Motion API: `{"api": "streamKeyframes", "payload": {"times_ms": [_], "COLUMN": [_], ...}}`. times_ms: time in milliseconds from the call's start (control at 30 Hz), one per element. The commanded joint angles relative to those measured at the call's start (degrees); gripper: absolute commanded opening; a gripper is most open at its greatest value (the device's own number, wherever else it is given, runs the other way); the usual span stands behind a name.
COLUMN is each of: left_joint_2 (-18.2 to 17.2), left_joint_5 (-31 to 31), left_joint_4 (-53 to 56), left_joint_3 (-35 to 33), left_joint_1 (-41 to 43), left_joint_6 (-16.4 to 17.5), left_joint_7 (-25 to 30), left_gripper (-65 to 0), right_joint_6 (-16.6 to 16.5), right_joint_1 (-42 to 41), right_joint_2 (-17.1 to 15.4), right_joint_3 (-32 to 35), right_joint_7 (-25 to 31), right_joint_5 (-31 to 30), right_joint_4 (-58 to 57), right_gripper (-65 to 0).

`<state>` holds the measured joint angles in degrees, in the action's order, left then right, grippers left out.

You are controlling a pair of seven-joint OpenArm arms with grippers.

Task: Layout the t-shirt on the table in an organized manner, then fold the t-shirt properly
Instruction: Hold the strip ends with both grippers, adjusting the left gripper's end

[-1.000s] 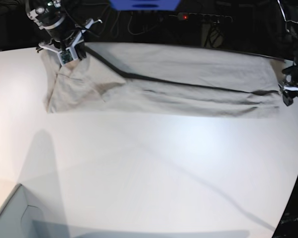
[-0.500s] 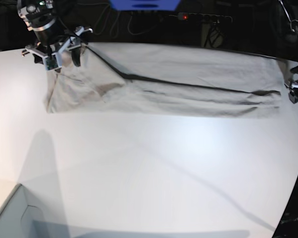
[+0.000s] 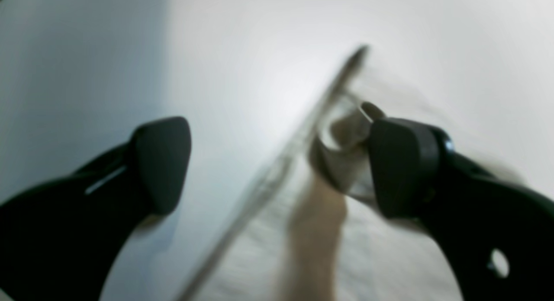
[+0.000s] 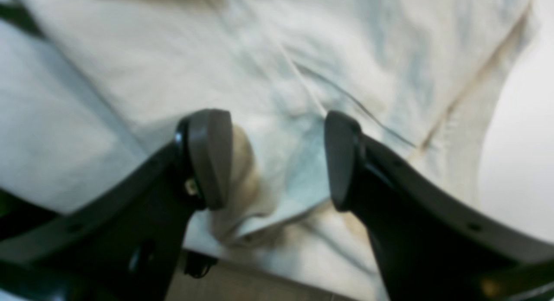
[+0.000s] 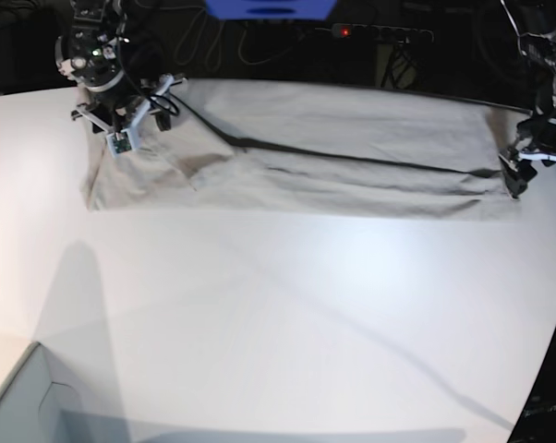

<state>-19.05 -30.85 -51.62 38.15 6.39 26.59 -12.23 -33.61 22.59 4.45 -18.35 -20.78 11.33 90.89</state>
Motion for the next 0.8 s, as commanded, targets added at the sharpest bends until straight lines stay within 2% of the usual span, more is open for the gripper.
{"api": "streamKeyframes", "payload": {"times_ms": [0,100,300,367,433,533,667,700,767], "left_joint_2": [-0.51,-0.42,-0.07,-0.07,0.02,0.19,0.19,0.02,-0.25], "left_joint_5": [-0.05,-0.05,0.04,0.04,0.04,0.04,0.04,0.04,0.04], "left_joint_4": [-0.21,0.05,0.05,0.14,0.14,0.14,0.14,0.14,0.14], "left_joint_3": [-0.04,-0.04,-0.04,-0.04,-0.04,0.22,0.31,0.31,0.40], "left_joint_1": [-0.11,-0.11,-0.11,-0.11,-0.11,-0.63,-0.81,-0.90,-1.95], "left_joint_6": [1.94,4.66,4.66,4.66,4.66,4.66,4.66,4.58,4.58], "left_joint_7": [-1.09,-1.09,-1.09,-1.27,-3.20,-6.28,-6.45,-6.72,-6.80], "left_gripper": [-1.9,-1.9,-2.0,-4.2,-13.7,-36.8,-60.4,-65.0,-65.0], "right_joint_6": [-0.37,-0.37,-0.37,-0.37,-0.37,-0.37,-0.37,-0.37,-0.37], "right_joint_1": [0.05,-0.04,-1.01,-1.09,-1.18,-1.18,-1.18,-1.27,-1.53], "right_joint_2": [-0.01,-0.01,-0.01,-0.01,-0.01,-0.10,-0.10,-0.10,-0.18], "right_joint_3": [0.20,0.11,0.02,0.02,0.02,0.02,0.02,0.02,0.28], "right_joint_7": [1.21,1.21,1.21,1.21,1.21,1.21,1.21,1.21,1.21], "right_joint_5": [-0.83,-0.83,-0.83,-0.83,-0.83,-0.83,-0.83,-0.83,-0.83], "right_joint_4": [0.40,0.05,0.05,0.05,0.05,0.05,-0.03,-0.03,-0.65], "right_gripper": [-30.8,-30.8,-30.9,-30.9,-30.9,-30.9,-30.9,-30.9,-30.8]}}
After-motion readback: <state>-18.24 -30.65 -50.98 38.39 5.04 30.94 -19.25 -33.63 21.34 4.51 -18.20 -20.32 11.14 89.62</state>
